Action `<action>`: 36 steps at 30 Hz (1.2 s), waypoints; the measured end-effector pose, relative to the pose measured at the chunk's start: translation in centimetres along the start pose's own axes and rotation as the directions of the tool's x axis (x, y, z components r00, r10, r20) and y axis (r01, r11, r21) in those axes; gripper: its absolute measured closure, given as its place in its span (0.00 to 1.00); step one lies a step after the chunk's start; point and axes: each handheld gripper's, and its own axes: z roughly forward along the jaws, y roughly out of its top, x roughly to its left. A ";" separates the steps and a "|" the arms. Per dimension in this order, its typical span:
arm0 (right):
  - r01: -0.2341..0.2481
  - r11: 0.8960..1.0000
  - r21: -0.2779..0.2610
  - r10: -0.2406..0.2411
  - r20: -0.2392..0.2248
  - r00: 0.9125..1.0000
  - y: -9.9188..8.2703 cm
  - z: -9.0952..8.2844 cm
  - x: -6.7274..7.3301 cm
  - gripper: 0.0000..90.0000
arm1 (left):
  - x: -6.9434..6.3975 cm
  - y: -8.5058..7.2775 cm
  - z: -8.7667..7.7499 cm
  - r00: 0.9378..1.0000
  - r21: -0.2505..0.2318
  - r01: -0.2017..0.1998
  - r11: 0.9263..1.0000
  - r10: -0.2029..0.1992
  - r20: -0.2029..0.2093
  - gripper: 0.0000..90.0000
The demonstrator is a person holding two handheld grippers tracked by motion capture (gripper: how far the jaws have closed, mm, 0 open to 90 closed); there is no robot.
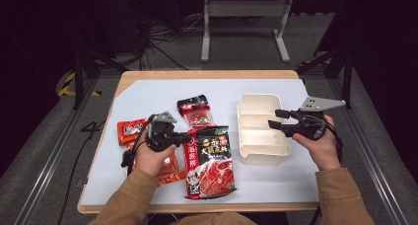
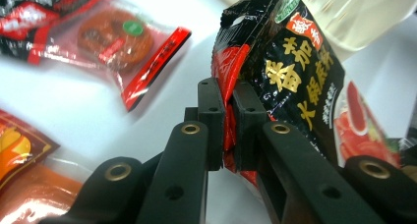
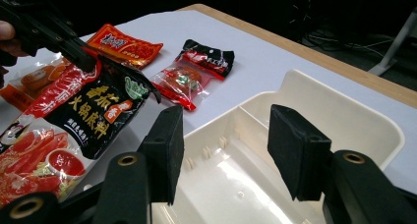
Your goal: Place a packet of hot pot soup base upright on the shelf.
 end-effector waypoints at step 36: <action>0.027 0.998 -0.062 -0.036 -0.146 0.989 3.9 -0.8 4.7 0.45 | -5.8 2.0 -5.3 0.984 -0.248 -0.176 0.953 0.160 -0.080 0.96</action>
